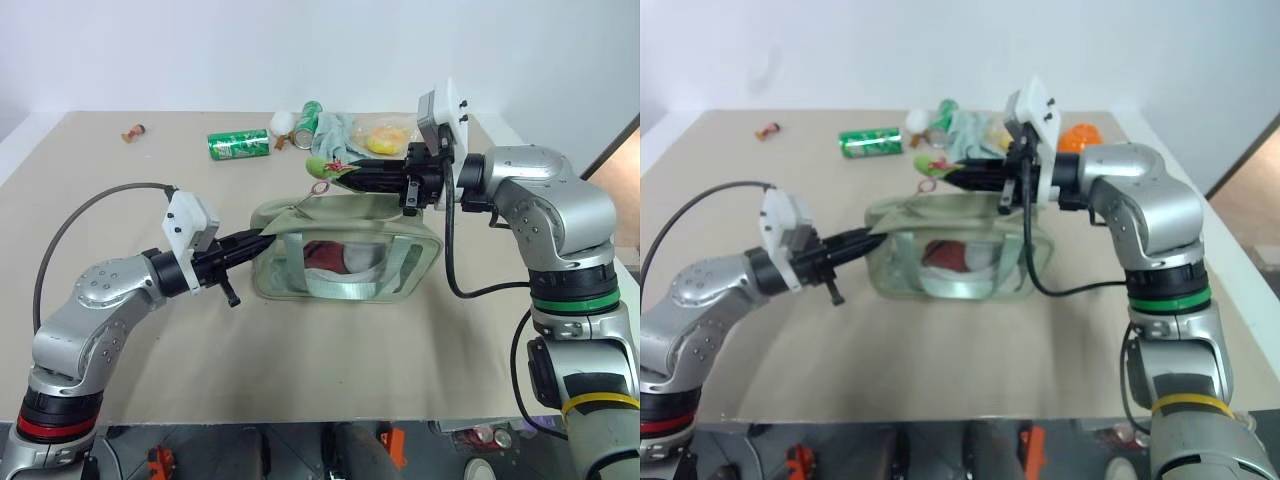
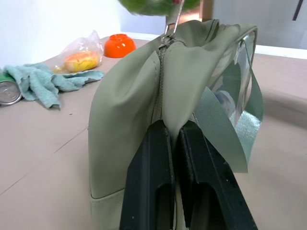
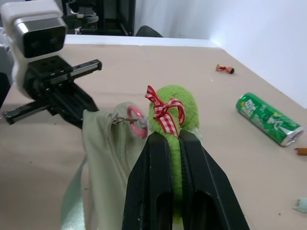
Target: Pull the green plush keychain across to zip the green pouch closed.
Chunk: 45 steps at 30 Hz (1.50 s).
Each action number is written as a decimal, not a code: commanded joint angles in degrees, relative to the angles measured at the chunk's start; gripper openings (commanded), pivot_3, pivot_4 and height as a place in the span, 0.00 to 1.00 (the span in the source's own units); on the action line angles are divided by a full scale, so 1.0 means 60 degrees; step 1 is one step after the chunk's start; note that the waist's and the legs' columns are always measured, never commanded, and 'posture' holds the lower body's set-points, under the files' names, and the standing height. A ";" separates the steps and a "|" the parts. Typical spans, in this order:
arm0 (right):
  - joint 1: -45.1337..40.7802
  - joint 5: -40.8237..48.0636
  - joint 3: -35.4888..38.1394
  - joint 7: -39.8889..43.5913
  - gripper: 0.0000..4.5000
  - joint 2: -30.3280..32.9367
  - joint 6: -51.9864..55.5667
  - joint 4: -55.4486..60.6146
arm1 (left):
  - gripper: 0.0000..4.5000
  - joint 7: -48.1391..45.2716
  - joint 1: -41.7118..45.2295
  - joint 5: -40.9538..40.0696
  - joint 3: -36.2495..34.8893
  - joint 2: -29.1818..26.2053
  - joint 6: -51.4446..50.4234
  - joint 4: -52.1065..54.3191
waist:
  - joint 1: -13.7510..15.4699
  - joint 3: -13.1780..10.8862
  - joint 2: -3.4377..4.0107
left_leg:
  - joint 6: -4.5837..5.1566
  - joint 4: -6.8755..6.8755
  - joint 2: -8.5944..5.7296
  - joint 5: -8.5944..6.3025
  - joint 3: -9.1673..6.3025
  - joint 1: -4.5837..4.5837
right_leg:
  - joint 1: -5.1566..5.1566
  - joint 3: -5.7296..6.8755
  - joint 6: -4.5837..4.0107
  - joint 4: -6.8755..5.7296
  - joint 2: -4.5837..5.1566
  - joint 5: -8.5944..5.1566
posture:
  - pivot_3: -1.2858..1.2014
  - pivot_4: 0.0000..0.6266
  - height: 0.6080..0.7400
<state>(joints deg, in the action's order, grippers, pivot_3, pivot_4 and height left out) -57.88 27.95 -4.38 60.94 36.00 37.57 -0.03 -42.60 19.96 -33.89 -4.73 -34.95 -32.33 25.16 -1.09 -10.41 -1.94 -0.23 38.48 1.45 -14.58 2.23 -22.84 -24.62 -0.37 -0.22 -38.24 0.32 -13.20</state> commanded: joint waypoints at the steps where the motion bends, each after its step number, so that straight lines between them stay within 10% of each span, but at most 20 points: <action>1: -0.0982 0.0055 0.0773 -0.0460 0.01 0.0046 -0.0303 0.0161 | 0.00 0.0106 -0.0054 0.0172 -0.0016 -0.0086 -0.0070 -0.0245 | 0.0000 0.0000 0.0000 | 0.0000 0.0000 0.0004 0.0000 0.0000 -0.0004 | -0.0006 -0.0001 -0.0003 0.0000 -0.0004 0.0002 | 0.52 0.24 1.00; 29: 0.1635 -0.1225 0.2215 -0.1181 0.01 0.2131 -0.2351 -0.1274 | 0.00 0.0596 0.0006 0.0289 -0.0122 -0.0369 -0.0204 -0.0134 | 0.0000 0.0002 -0.0002 | 0.0008 0.0003 0.0002 0.0000 0.0022 -0.0077 | -0.0080 -0.0027 -0.0047 0.0003 -0.0010 0.0046 | 0.52 0.24 1.00; 45: 0.5503 -0.1638 0.3541 -0.2271 0.01 0.2678 -0.2519 -0.0257 | 0.00 0.0631 0.0413 0.0499 0.0100 -0.0365 -0.0115 -0.0257 | 0.0009 0.0004 -0.0001 | 0.0013 0.0009 0.0002 0.0005 0.0039 -0.0065 | -0.0070 -0.0048 0.0012 0.0002 -0.0012 0.0029 | 0.52 0.24 1.00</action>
<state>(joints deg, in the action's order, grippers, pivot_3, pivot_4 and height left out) -24.98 19.12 13.24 49.62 50.74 22.57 -3.38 -39.22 21.81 -31.67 -3.35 -36.58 -32.89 23.67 -1.04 -10.39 -1.94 -0.15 38.53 1.47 -14.54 2.49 -23.23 -25.04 -0.69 -0.12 -38.23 0.25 -13.00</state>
